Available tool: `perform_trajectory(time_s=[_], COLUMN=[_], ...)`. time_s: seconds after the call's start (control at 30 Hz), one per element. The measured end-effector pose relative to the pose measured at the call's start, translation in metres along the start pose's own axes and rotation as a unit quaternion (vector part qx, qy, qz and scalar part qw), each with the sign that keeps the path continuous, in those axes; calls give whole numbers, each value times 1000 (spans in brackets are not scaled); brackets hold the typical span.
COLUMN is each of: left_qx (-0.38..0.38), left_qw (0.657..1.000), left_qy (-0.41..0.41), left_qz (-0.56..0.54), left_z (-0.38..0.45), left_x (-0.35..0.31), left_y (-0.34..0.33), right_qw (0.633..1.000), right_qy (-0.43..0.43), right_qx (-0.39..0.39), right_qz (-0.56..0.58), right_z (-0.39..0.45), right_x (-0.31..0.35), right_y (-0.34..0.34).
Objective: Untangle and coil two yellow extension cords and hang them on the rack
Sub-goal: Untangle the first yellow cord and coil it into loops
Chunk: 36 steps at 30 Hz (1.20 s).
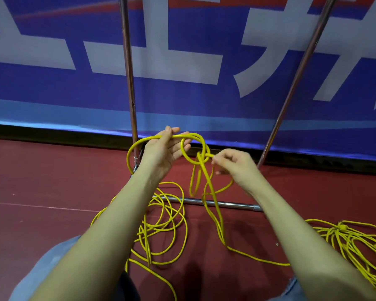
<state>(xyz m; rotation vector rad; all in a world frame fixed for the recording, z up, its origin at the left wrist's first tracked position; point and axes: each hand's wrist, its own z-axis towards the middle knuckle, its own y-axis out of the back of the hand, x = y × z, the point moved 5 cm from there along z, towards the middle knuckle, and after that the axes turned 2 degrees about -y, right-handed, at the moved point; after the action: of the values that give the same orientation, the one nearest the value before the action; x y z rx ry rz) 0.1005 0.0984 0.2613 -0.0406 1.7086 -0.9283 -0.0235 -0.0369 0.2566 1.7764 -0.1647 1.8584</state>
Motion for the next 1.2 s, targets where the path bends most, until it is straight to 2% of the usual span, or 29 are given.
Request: perform_trajectory(time_s=[0.07,0.13,0.17,0.23,0.33,0.47,0.6,0.7,0.9,1.0,1.1,1.2], left_qx=[-19,-33,-34,-26,-6,21,33,29,21,26,44,65], left_qw=[1000,999,999,999,1000,999,999,999,995,993,990,990], left_qy=[-6,-6,-4,-1,8,23,11,4,39,66,88,78], left_qz=[2,-3,-11,-27,-23,8,8,31,95,96,97,98], left_z=[2,4,4,3,0,-8,-10,-11,-9,-6,-5,-5], left_x=[-1,-2,-2,-1,5,12,8,5,3,3,6,8], left_y=[6,9,9,7,2,-7,-14,-12,-7,-5,-5,-5], right_qw=[992,967,959,963,987,996,991,992,996,999,998,994], right_qy=[30,48,50,31,-24,-42,-16,11,10,-18,-65,-100], right_qx=[-81,-154,-178,-202,-157,-81,-114,-114,-56,-12,-2,18], right_qz=[93,198,216,175,24,14,-61,-57,-65,-24,18,50], right_z=[0,-2,-3,-3,1,6,10,10,9,7,3,-1], right_x=[5,8,8,3,-7,-7,-4,0,9,8,-2,-13], right_y=[15,32,38,41,30,8,-7,-8,-10,-15,-11,-9])
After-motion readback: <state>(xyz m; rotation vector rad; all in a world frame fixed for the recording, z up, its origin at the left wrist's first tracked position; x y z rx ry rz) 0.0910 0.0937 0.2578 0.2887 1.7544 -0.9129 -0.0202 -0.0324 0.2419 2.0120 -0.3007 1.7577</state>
